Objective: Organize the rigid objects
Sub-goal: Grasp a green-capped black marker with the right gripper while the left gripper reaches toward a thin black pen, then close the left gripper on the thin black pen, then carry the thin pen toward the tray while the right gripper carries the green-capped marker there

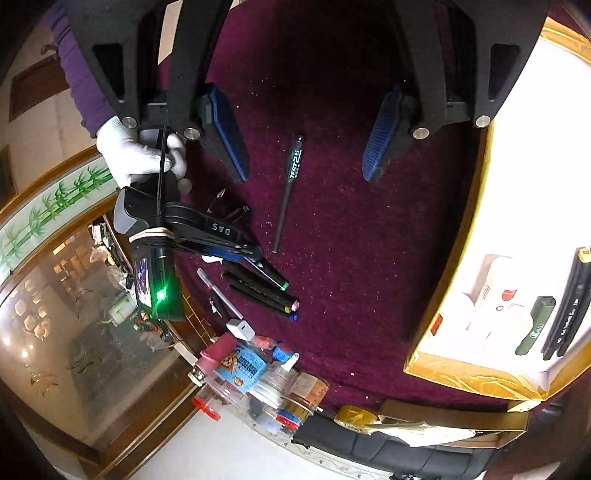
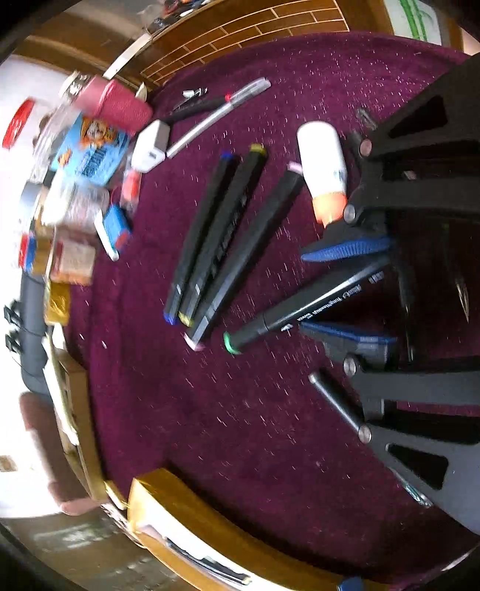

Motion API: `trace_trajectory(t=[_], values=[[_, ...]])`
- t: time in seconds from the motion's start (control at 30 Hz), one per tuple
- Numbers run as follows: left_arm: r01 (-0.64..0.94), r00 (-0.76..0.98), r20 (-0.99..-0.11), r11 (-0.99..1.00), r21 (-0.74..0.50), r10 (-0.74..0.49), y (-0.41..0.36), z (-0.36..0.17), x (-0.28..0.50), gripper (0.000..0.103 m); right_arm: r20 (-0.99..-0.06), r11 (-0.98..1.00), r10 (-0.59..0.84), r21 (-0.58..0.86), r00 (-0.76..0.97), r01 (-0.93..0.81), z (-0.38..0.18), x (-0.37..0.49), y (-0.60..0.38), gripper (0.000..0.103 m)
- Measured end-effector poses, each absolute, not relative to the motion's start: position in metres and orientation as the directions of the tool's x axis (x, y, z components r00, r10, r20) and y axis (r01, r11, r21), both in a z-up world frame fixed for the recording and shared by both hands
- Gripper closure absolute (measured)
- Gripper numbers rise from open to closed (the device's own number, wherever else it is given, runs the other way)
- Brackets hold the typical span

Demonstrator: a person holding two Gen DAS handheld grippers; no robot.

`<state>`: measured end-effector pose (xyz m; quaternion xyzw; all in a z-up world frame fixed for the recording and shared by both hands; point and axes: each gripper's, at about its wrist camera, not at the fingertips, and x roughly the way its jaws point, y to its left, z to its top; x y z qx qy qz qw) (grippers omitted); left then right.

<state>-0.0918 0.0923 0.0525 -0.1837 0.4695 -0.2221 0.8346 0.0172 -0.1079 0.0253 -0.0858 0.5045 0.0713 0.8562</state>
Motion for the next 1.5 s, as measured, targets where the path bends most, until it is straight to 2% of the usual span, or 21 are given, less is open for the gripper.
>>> trace_trajectory(t=[0.03,0.17,0.33,0.47,0.53,0.57,0.6,0.63,0.67,0.83,1.03,1.13,1.3,1.5], values=[[0.203,0.455,-0.706,0.835,-0.511,-0.542,0.091,0.051,-0.092,0.041,-0.888,0.978,0.071,-0.027,0.454,-0.205,0.025,0.016,-0.107,0.090],[0.225,0.442,-0.733,0.855,-0.467,-0.517,0.080,0.045,-0.088,0.041,-0.894,0.976,0.196,0.139,0.402,-0.166,0.025,-0.004,-0.107,0.090],[0.303,0.422,-0.807,0.903,-0.304,-0.413,0.043,0.032,-0.071,0.041,-0.837,0.947,0.304,0.316,0.455,-0.052,0.023,-0.038,-0.136,0.090],[0.368,0.432,-0.844,0.917,-0.156,-0.317,0.005,0.018,-0.051,0.041,-0.813,0.924,0.347,0.382,0.468,-0.021,0.021,-0.053,-0.152,0.090],[0.411,0.480,-0.838,0.911,-0.046,-0.259,-0.012,0.015,-0.047,0.049,-0.809,0.922,0.351,0.386,0.472,-0.023,0.021,-0.057,-0.155,0.090],[0.427,0.499,-0.830,0.904,-0.016,-0.250,-0.015,0.016,-0.049,0.073,-0.811,0.926,0.343,0.378,0.475,-0.024,0.021,-0.058,-0.155,0.090],[0.444,0.479,-0.829,0.894,-0.055,-0.289,-0.011,0.017,-0.051,0.096,-0.812,0.930,0.335,0.368,0.478,-0.028,0.021,-0.060,-0.154,0.090],[0.447,0.455,-0.833,0.890,-0.091,-0.314,-0.007,0.017,-0.052,0.097,-0.814,0.934,0.326,0.356,0.481,-0.032,0.021,-0.061,-0.153,0.090],[0.444,0.429,-0.835,0.886,-0.137,-0.345,0.002,0.017,-0.056,0.097,-0.816,0.939,0.317,0.341,0.483,-0.040,0.023,-0.060,-0.151,0.090],[0.399,0.420,-0.835,0.899,-0.182,-0.355,0.018,0.017,-0.063,0.097,-0.830,0.960,0.267,0.274,0.490,-0.060,0.024,-0.059,-0.139,0.089],[0.420,0.476,-0.821,0.902,-0.103,-0.315,0.002,0.017,-0.063,0.096,-0.834,0.975,0.208,0.217,0.511,-0.043,0.024,-0.060,-0.127,0.088],[0.383,0.447,-0.802,0.895,-0.229,-0.396,0.020,0.016,-0.061,0.097,-0.827,0.986,0.163,0.160,0.537,-0.053,0.024,-0.065,-0.120,0.089],[0.364,0.475,-0.757,0.883,-0.295,-0.449,0.045,0.027,-0.076,0.097,-0.797,0.956,0.260,0.291,0.545,-0.031,0.028,-0.071,-0.130,0.089],[0.359,0.511,-0.646,0.823,-0.439,-0.567,0.079,0.054,-0.094,0.097,-0.736,0.925,0.337,0.375,0.587,-0.060,0.050,-0.085,-0.125,0.089]])
